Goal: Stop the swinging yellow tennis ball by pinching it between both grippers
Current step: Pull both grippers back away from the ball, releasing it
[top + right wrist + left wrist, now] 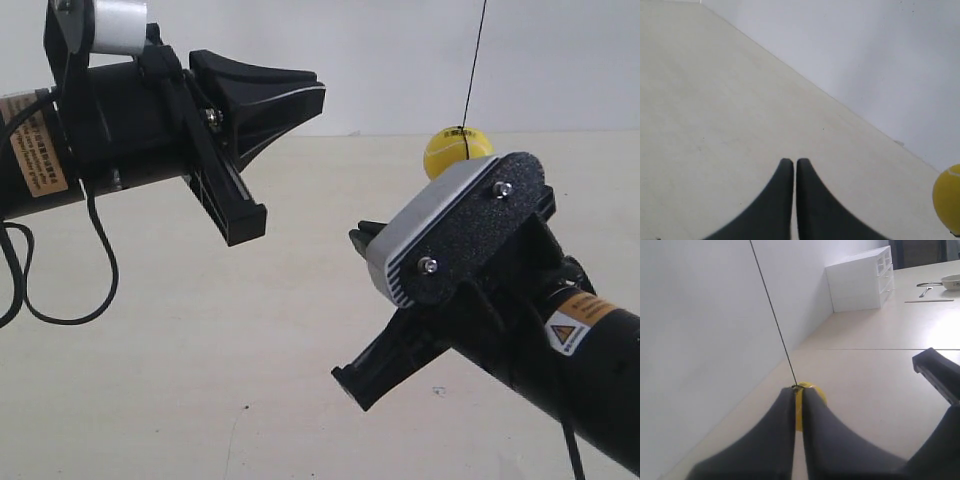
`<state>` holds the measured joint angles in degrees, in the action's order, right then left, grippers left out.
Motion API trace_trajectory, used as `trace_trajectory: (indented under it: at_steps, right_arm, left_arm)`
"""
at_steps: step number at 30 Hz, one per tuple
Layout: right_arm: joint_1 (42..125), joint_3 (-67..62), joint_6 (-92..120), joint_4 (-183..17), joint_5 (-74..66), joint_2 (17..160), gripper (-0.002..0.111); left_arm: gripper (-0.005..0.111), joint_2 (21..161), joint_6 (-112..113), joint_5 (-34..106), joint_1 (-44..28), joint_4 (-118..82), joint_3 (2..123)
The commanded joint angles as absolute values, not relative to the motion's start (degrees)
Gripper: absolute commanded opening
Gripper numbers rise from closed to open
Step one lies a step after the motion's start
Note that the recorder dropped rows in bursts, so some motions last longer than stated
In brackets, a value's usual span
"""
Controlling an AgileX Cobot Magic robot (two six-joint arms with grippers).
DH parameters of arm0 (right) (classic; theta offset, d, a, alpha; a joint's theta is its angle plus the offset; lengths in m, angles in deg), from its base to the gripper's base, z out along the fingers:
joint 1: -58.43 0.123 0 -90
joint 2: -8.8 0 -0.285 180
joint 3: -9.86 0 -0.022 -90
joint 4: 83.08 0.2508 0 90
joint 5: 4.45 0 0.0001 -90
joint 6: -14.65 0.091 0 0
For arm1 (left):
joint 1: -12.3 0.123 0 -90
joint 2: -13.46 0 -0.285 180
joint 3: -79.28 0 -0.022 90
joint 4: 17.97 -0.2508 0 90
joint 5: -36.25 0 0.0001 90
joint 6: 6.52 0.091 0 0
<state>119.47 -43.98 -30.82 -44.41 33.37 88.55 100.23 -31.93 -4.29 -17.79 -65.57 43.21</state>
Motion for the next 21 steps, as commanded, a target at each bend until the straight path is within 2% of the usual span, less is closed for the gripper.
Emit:
trace_trajectory:
  at_steps: [1,6,12,21]
  right_arm:
    - [119.6,-44.1,-25.0,-44.2,33.8,88.1,0.0]
    - [119.6,-44.1,-21.9,-44.2,34.9,88.1,0.0]
    - [119.6,-44.1,-22.7,-44.2,46.0,88.1,0.0]
    - [119.6,-44.1,-19.3,-45.0,47.8,88.8,0.0]
  left_arm:
    - [0.005,99.9,-32.7,-4.0,-18.2,-64.9,43.0]
    - [0.005,99.9,-32.7,-4.0,-18.2,-64.9,43.0]
    - [0.005,99.9,-32.7,-4.0,-18.2,-64.9,43.0]
    - [0.005,99.9,-32.7,-4.0,-18.2,-64.9,43.0]
